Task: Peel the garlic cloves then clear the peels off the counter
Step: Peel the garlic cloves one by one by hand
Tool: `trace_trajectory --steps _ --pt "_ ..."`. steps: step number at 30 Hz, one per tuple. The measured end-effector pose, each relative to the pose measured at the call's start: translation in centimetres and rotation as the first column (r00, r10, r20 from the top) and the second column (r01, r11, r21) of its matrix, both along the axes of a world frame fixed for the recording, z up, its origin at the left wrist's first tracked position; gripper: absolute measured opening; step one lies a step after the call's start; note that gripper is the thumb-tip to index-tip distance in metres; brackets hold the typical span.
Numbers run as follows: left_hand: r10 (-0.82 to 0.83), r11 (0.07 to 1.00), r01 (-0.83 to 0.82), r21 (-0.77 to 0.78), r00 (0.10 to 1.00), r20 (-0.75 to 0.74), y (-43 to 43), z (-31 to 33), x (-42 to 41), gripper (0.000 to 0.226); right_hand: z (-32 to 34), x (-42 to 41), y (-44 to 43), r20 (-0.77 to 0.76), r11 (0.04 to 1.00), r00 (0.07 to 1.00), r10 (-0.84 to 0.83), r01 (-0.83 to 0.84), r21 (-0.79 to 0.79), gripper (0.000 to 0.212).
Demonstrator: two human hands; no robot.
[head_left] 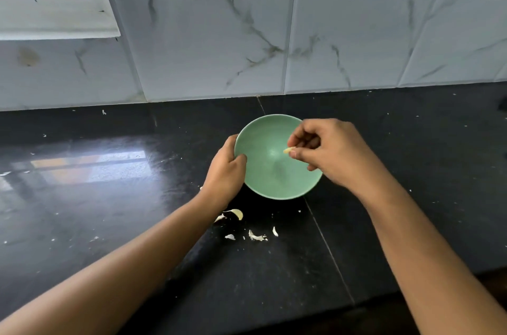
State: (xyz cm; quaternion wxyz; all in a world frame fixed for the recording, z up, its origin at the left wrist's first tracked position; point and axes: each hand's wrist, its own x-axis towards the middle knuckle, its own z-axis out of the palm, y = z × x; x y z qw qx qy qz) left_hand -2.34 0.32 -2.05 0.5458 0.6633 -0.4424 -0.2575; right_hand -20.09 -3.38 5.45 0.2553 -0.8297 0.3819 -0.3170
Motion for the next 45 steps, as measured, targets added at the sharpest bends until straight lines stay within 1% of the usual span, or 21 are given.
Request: trace_trajectory --steps 2,4,5,7,10,13,15,17,20,22,23,24,25,26,28,30,33,36,38,41,45 --pt "-0.008 0.999 0.01 -0.044 0.998 0.055 0.6 0.1 -0.5 0.049 0.3 1.0 -0.5 -0.181 0.994 0.983 0.02 -0.039 -0.098 0.009" --pt "-0.015 0.998 0.018 -0.054 0.998 0.063 0.9 0.3 -1.0 0.048 0.2 1.6 -1.0 -0.338 0.987 0.941 0.033 -0.083 -0.134 0.015" --pt "-0.016 0.999 0.018 -0.048 0.998 0.054 1.0 0.4 -1.0 0.048 0.0 1.9 -1.2 -0.389 0.986 0.921 0.029 -0.09 -0.14 0.018" --pt "-0.012 0.999 0.013 -0.029 0.999 0.043 0.9 0.7 -1.1 0.046 -0.2 2.0 -1.3 -0.421 0.986 0.907 0.01 -0.08 -0.147 0.022" --pt "0.01 1.0 -0.01 0.011 1.0 0.019 0.3 1.0 -1.0 0.044 -0.5 1.5 -1.3 -0.349 0.989 0.937 -0.013 -0.039 -0.143 0.02" --pt "0.019 0.998 -0.014 0.069 0.997 -0.068 -0.6 1.2 -0.6 0.037 -0.6 0.9 -1.1 -0.25 0.99 0.967 -0.039 0.003 -0.142 0.016" --pt "0.017 0.991 0.0 0.131 0.991 -0.131 -1.3 1.4 -0.1 0.032 -0.7 0.6 -0.8 -0.183 0.988 0.982 -0.054 0.026 -0.152 0.013" --pt "0.002 0.979 0.031 0.202 0.987 -0.161 -1.7 1.8 0.2 0.029 -0.8 0.5 0.1 -0.107 0.982 0.993 -0.049 0.029 -0.189 0.012" --pt "-0.028 0.963 0.088 0.256 0.973 -0.229 -1.5 2.6 0.4 0.026 -1.1 1.3 2.1 -0.026 0.976 1.0 0.012 -0.018 -0.217 0.012" --pt "-0.06 0.962 0.133 0.237 0.954 -0.293 -1.0 3.2 0.6 0.024 -1.6 2.1 3.6 -0.035 0.971 0.997 0.068 -0.075 -0.228 0.011" --pt "-0.076 0.967 0.144 0.212 0.951 -0.299 -0.5 3.3 1.0 0.028 -2.0 2.4 4.3 -0.044 0.967 0.994 0.103 -0.11 -0.23 0.011" --pt "-0.087 0.973 0.138 0.185 0.961 -0.261 0.0 3.3 1.7 0.036 -2.6 2.7 4.9 -0.053 0.965 0.99 0.134 -0.143 -0.221 0.012" --pt "-0.092 0.98 0.122 0.154 0.978 -0.188 0.8 3.2 2.6 0.044 -3.1 2.9 5.4 -0.071 0.965 0.985 0.156 -0.167 -0.202 0.012" --pt "-0.094 0.988 0.106 0.115 0.99 -0.107 1.8 3.1 3.6 0.046 -3.6 3.1 5.7 -0.101 0.968 0.981 0.163 -0.179 -0.176 0.012" --pt "-0.116 0.992 0.114 0.054 0.993 0.033 4.0 2.7 5.4 0.034 -4.8 3.7 5.9 -0.182 0.976 0.974 0.136 -0.163 -0.142 0.013" --pt "-0.149 0.988 0.139 0.068 0.973 0.174 5.8 2.1 6.7 0.02 -5.8 4.8 5.7 -0.266 0.98 0.96 0.091 -0.134 -0.148 0.014" --pt "-0.176 0.981 0.123 0.148 0.89 0.421 7.1 0.9 7.4 0.018 -6.4 7.0 5.3 -0.432 0.974 0.902 0.012 -0.109 -0.2 0.019" --pt "-0.198 0.975 0.096 0.199 0.776 0.599 7.4 0.7 7.7 0.021 -6.7 8.6 5.2 -0.504 0.959 0.863 -0.037 -0.111 -0.26 0.023" --pt "-0.206 0.974 0.092 0.205 0.731 0.651 7.5 0.7 7.9 0.023 -6.9 9.2 5.1 -0.511 0.948 0.858 -0.061 -0.11 -0.298 0.02" --pt "-0.225 0.968 0.081 0.238 0.698 0.679 7.5 0.7 8.1 0.026 -7.3 9.5 5.0 -0.487 0.943 0.869 -0.088 -0.085 -0.323 0.013" --pt "-0.234 0.968 0.094 0.233 0.674 0.701 7.4 0.4 8.2 0.027 -7.0 8.6 5.0 -0.379 0.963 0.924 -0.048 -0.057 -0.262 0.009"
